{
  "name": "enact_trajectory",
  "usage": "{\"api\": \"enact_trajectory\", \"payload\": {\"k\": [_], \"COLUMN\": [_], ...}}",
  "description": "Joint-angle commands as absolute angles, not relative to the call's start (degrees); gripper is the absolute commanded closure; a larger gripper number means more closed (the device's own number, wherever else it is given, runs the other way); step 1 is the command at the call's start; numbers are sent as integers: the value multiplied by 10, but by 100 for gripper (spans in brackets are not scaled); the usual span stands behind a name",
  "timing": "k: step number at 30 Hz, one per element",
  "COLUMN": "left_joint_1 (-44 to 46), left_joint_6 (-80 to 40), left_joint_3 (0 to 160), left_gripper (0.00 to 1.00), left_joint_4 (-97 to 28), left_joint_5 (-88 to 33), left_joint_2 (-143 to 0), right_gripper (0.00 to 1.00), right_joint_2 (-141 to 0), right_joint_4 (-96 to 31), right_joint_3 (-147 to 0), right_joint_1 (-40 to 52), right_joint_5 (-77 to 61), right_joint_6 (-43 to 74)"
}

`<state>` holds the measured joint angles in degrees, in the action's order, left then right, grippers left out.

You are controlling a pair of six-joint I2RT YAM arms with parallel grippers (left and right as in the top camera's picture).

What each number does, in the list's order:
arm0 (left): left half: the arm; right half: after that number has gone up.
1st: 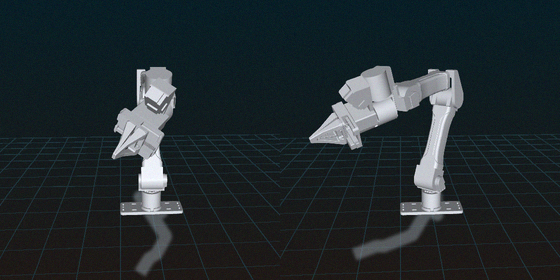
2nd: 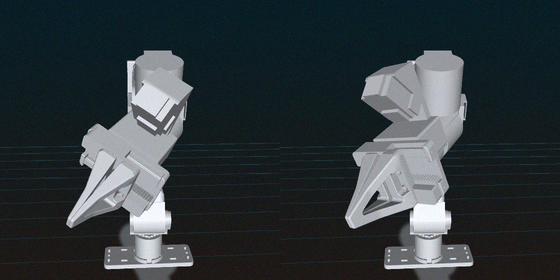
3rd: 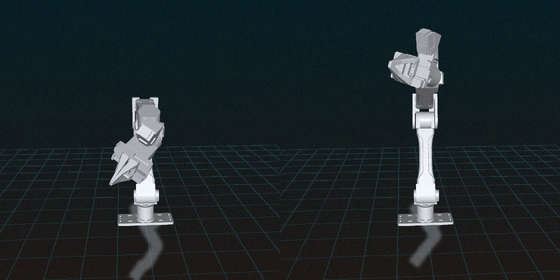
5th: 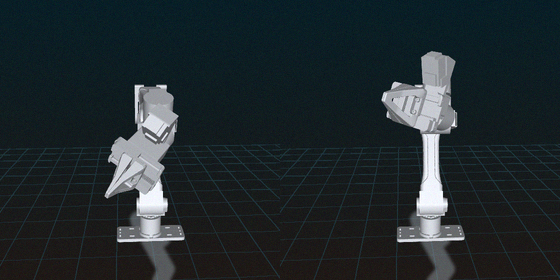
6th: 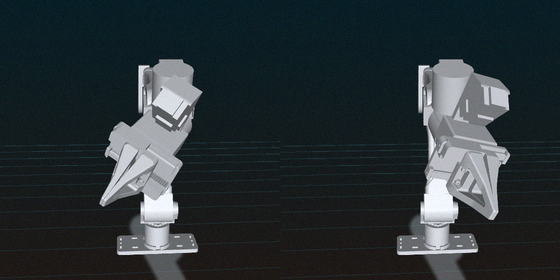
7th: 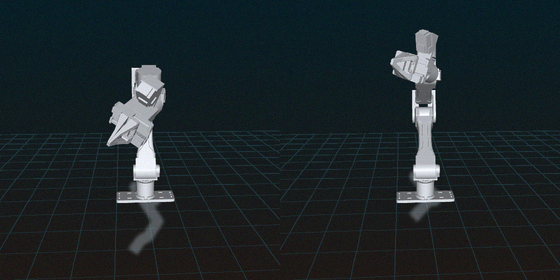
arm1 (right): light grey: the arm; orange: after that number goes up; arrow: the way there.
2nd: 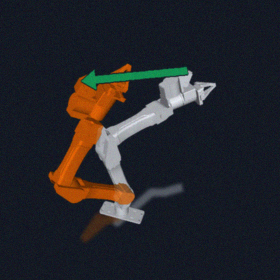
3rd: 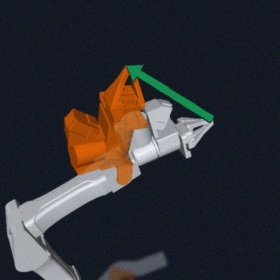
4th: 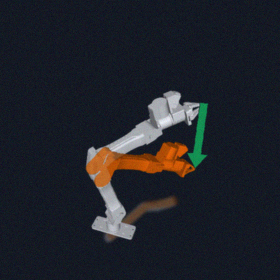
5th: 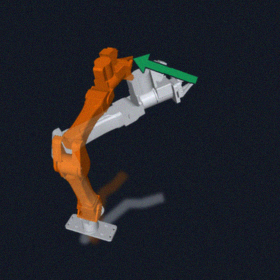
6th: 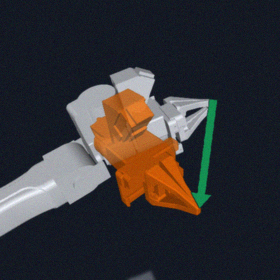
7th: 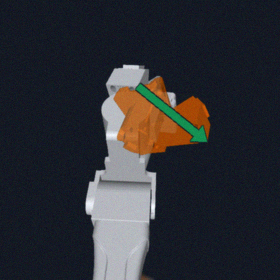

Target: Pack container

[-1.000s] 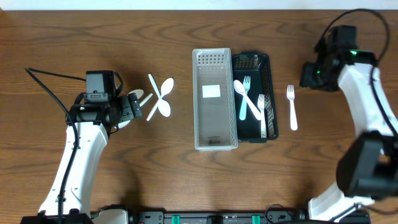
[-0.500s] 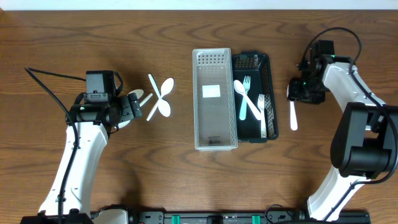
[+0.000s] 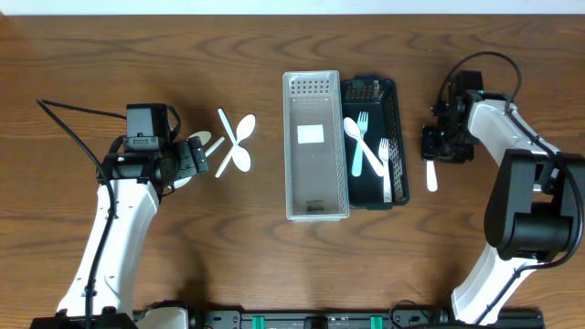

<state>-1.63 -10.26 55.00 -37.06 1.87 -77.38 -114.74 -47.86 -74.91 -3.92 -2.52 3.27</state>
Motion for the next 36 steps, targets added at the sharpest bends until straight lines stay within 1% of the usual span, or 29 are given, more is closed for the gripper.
{"api": "enact_trajectory", "payload": {"k": [1, 2, 5, 8, 9, 14, 20, 28, 32, 33, 34, 35, 36], "left_joint_1": [-19, -19, -19, -19, -19, -19, -19, -18, -18, -18, -18, -18, -18], "left_joint_6": [-95, -95, -95, -95, -95, -95, -95, -102, -143, -148, -153, -158, -158], "left_joint_3": [561, 561, 561, 561, 561, 561, 561, 561, 561, 560, 557, 556, 556], "left_gripper": [2, 2, 2, 2, 2, 2, 2, 2, 2, 2, 2, 2, 2], "left_joint_4": [-371, -371, -371, -371, -371, -369, -371, -371, -397, -399, -398, -399, -401], "left_joint_5": [21, 21, 21, 21, 21, 22, 21, 18, -25, -31, -38, -46, -61], "left_joint_2": [-776, -776, -776, -776, -776, -776, -776, -776, -776, -776, -776, -776, -776], "right_gripper": [71, 74, 91, 98, 99, 99, 99, 99, 98, 98, 95, 91, 83], "right_joint_2": [-1155, -1155, -1145, -1111, -1097, -994, -912, -946, -995, -1006, -1016, -1023, -1025], "right_joint_4": [-473, -473, -482, -512, -520, -540, -545, -534, -522, -520, -517, -515, -511], "right_joint_3": [-744, -745, -755, -786, -798, -859, -869, -830, -820, -820, -820, -820, -820], "right_joint_1": [-34, -34, -34, -37, -37, -34, 2, 95, 135, 141, 145, 149, 150], "right_joint_5": [-19, -19, -18, -13, -13, -39, -116, -123, -102, -101, -101, -101, -101], "right_joint_6": [31, 31, 21, 8, 7, 6, 15, 43, 54, 55, 55, 55, 55]}}
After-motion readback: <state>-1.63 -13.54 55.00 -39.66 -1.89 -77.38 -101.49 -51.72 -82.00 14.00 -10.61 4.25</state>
